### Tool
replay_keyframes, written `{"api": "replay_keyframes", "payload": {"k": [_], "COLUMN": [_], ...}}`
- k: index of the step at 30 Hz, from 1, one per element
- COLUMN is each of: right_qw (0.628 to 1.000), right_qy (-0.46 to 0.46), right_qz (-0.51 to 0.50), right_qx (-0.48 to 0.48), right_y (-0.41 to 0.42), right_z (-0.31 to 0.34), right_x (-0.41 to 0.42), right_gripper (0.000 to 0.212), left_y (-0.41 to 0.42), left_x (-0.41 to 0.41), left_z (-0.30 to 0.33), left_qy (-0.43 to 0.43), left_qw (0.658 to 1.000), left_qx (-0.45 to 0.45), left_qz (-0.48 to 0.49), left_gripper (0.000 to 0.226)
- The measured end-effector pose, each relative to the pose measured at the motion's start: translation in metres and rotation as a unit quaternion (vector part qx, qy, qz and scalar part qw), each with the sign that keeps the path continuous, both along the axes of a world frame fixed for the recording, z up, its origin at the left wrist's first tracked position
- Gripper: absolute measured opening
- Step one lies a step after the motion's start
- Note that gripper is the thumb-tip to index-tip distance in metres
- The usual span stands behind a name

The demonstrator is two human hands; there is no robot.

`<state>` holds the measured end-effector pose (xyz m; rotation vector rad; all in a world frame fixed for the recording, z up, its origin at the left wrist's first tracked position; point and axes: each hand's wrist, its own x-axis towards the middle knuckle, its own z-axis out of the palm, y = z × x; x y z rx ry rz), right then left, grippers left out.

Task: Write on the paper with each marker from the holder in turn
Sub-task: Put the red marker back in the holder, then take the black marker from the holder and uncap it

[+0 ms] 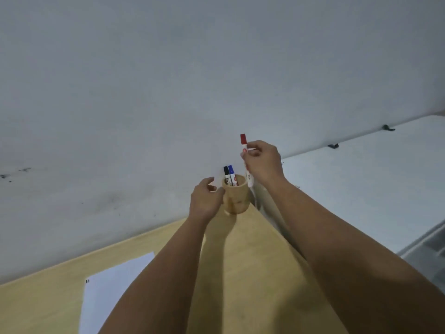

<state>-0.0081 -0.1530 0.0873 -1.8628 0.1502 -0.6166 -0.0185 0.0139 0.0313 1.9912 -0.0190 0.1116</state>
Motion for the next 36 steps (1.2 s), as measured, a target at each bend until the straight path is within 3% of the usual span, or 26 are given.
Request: {"api": "replay_keyframes", "payload": {"k": [4, 11, 15, 18, 21, 25, 29, 31, 34, 36], "right_qw": [1.0, 0.995, 0.989, 0.968, 0.926, 0.903, 0.926, 0.954, 0.982, 0.993], "right_qy": [-0.006, 0.053, 0.039, 0.03, 0.095, 0.124, 0.12, 0.121, 0.117, 0.089], "right_qz": [-0.008, -0.017, -0.017, -0.027, -0.036, -0.055, -0.041, -0.038, -0.027, -0.012], "right_qx": [0.001, -0.079, -0.145, -0.248, -0.364, -0.407, -0.356, -0.27, -0.143, -0.079], "right_y": [-0.002, 0.014, 0.025, 0.032, 0.038, 0.041, 0.041, 0.039, 0.034, 0.03], "right_z": [-0.009, -0.057, -0.057, -0.048, -0.039, -0.034, -0.033, -0.029, -0.008, 0.008], "right_x": [0.036, 0.055, 0.052, 0.054, 0.057, 0.06, 0.058, 0.054, 0.044, 0.037], "right_gripper": [0.019, 0.015, 0.042, 0.033, 0.031, 0.026, 0.014, 0.01, 0.017, 0.02], "left_y": [-0.022, -0.044, -0.043, -0.044, -0.044, -0.043, -0.042, -0.038, -0.026, -0.016], "left_x": [0.016, 0.03, 0.032, 0.033, 0.033, 0.033, 0.032, 0.031, 0.022, 0.014], "left_z": [-0.035, -0.062, -0.067, -0.066, -0.064, -0.065, -0.059, -0.054, -0.042, -0.032], "left_qy": [-0.041, -0.074, -0.082, -0.086, -0.079, -0.077, -0.068, -0.067, -0.068, -0.072], "left_qw": [0.998, 0.997, 0.997, 0.996, 0.996, 0.996, 0.997, 0.997, 0.996, 0.996], "left_qx": [0.038, 0.003, 0.008, 0.025, 0.03, 0.045, 0.03, 0.031, 0.053, 0.058], "left_qz": [-0.02, -0.008, 0.003, 0.005, 0.0, -0.001, -0.015, -0.019, -0.016, -0.016], "left_gripper": [0.08, 0.075, 0.075, 0.077, 0.08, 0.078, 0.076, 0.074, 0.096, 0.099]}}
